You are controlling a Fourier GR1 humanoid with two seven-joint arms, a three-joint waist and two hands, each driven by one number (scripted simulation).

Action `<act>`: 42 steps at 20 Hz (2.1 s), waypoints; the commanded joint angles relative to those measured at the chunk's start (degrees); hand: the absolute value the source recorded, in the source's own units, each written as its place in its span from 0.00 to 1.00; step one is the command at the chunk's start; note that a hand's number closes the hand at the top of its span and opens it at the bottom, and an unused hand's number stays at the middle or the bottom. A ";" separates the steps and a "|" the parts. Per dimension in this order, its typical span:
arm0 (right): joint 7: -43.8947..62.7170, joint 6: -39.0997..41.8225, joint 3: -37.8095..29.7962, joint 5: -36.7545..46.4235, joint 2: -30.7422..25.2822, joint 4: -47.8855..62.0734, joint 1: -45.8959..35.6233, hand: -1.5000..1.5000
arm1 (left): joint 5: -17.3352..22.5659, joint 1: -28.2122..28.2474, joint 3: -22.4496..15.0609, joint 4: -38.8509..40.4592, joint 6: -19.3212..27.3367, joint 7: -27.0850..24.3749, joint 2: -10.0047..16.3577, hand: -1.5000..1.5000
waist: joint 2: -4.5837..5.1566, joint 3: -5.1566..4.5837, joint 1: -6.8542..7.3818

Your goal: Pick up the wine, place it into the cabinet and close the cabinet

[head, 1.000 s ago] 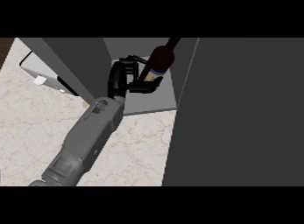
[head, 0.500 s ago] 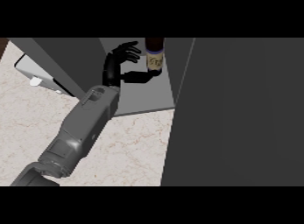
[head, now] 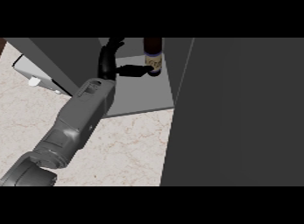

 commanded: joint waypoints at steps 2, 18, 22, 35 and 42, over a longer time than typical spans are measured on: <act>2.49 0.00 0.64 -2.97 -0.43 -6.36 2.50 0.00 | 0.97 -0.72 1.54 1.13 -5.14 -3.64 0.54 0.00 | 0.16 -0.06 0.47; 2.91 0.20 -1.46 -2.92 -2.33 -10.04 5.51 0.00 | 6.61 -5.22 7.33 0.68 -21.42 -8.73 -4.27 0.00 | -1.37 0.08 3.64; 6.94 -0.56 -4.18 -3.36 -4.18 -14.04 6.10 0.00 | 7.28 -4.38 6.96 0.25 -22.89 -9.36 -4.29 0.00 | -1.83 0.03 4.68; 5.34 -0.88 -3.37 -2.09 -4.92 -14.26 9.41 0.00 | 13.48 0.32 1.36 -4.37 -27.07 -8.60 -4.36 0.00 | -2.87 0.06 5.23; 4.62 -1.62 -5.16 -2.58 -4.79 -11.79 8.71 0.00 | 18.79 8.74 -4.28 -14.39 -31.35 -5.57 -4.37 0.00 | -3.27 0.09 7.46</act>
